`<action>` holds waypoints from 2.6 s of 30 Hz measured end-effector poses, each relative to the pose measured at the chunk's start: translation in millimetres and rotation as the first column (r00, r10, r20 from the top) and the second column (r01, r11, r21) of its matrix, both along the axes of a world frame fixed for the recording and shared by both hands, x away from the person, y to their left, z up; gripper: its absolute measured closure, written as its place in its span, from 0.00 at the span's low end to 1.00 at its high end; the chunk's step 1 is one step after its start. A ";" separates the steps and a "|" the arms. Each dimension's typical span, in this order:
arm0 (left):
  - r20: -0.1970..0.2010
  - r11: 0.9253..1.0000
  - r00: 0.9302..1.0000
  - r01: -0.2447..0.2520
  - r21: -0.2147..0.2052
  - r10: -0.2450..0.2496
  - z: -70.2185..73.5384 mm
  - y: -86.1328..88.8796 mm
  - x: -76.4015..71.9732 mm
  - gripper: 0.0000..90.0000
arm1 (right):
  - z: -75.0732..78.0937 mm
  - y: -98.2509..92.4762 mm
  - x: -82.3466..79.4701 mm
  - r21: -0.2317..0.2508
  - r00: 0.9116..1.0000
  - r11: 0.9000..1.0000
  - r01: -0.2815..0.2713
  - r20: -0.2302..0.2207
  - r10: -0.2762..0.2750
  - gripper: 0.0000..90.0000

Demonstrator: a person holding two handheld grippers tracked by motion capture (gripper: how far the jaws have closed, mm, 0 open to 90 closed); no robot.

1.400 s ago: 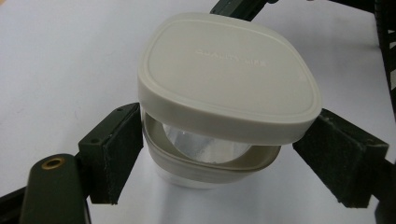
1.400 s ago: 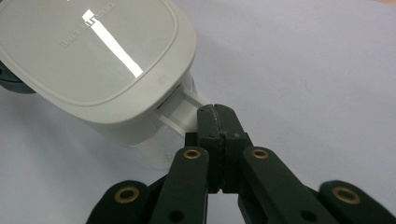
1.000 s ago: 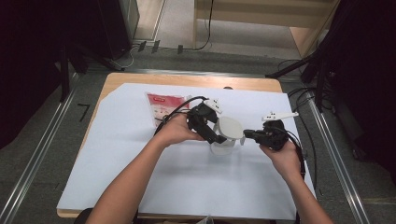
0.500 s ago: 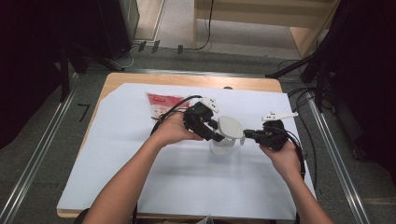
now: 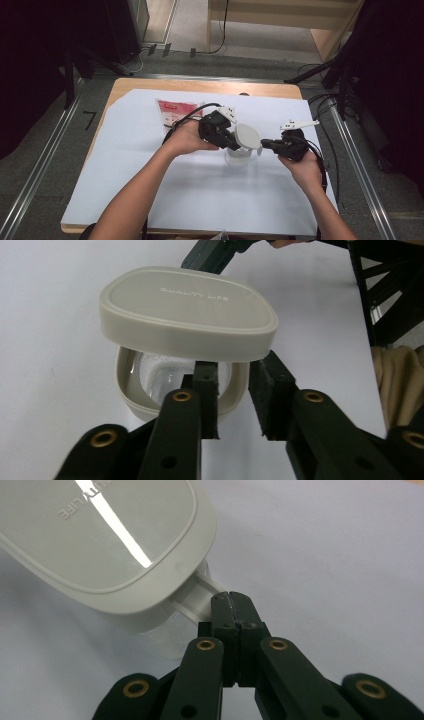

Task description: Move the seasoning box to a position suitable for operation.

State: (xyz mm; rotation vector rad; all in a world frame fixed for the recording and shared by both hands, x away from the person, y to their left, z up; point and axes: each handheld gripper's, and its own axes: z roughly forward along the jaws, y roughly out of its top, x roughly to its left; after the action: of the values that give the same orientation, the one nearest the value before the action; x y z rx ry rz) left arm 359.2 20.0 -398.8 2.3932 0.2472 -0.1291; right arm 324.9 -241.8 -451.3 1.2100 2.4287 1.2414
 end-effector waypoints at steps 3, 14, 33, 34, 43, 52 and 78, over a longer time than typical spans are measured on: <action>-0.005 1.000 1.000 -0.020 0.007 0.020 1.7 -1.2 1.3 0.91 | 0.1 0.1 -0.2 0.001 1.000 1.000 0.000 -0.002 0.000 1.00; -0.041 0.999 0.998 -0.045 -0.003 0.045 9.5 -9.0 5.9 1.00 | -1.8 -2.2 0.5 0.029 1.000 1.000 0.004 -0.015 -0.004 1.00; -0.019 0.999 0.999 -0.037 -0.012 0.037 21.3 -38.6 6.5 1.00 | -2.4 -2.5 -0.8 0.037 1.000 0.999 0.010 -0.020 -0.009 1.00; -0.015 0.999 0.999 -0.038 -0.011 0.038 21.4 -40.5 6.2 1.00 | -2.4 -2.4 -0.9 0.036 1.000 0.999 0.009 -0.019 -0.008 1.00; -0.021 0.999 0.999 -0.031 -0.017 0.031 19.2 -55.9 5.7 1.00 | -2.6 -2.6 -2.1 0.041 1.000 0.999 0.009 -0.023 -0.008 1.00; -0.041 0.999 0.999 -0.033 -0.032 0.032 23.7 -42.9 5.0 0.91 | -3.8 -4.6 -1.7 0.043 1.000 0.999 0.002 -0.026 -0.001 1.00; -0.011 0.984 0.989 -0.145 -0.103 0.145 21.5 45.0 -25.3 0.59 | 3.2 -19.7 -23.7 0.096 0.999 0.995 -0.031 0.035 0.028 0.78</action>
State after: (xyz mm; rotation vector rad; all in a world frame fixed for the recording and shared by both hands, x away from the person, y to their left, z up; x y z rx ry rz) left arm 333.9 65.0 -377.2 2.2640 0.4055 -0.0765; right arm 301.2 -261.5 -448.1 1.1714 2.3961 1.3904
